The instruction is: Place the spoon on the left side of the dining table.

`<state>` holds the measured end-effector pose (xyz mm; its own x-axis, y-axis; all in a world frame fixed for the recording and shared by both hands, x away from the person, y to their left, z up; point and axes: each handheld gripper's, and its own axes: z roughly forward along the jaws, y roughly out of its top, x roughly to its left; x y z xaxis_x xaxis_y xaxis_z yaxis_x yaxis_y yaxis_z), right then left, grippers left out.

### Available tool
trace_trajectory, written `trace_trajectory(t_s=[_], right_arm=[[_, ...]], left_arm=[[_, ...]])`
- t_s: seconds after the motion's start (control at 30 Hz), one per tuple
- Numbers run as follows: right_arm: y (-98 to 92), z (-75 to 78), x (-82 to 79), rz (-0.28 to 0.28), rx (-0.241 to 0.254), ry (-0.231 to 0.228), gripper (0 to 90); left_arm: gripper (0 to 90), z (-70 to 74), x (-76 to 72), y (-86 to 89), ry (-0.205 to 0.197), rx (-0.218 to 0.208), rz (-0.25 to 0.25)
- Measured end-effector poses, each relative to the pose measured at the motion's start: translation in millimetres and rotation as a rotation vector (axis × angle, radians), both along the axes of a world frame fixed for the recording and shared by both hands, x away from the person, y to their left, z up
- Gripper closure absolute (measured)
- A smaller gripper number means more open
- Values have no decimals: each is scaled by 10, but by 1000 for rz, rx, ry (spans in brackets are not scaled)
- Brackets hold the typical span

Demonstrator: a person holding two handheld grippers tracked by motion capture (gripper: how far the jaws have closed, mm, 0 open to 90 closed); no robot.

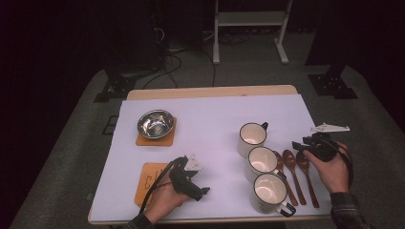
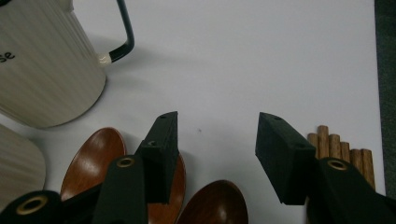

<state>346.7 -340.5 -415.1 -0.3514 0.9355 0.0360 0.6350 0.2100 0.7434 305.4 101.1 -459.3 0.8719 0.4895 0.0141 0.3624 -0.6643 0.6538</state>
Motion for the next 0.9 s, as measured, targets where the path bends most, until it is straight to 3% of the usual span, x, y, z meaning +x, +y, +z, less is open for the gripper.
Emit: trace_trajectory(t_s=[0.9], right_arm=[[-60,-112,-443,-10,-51,64,506]], left_arm=[[0,1,2,1,-2,2,-2]])
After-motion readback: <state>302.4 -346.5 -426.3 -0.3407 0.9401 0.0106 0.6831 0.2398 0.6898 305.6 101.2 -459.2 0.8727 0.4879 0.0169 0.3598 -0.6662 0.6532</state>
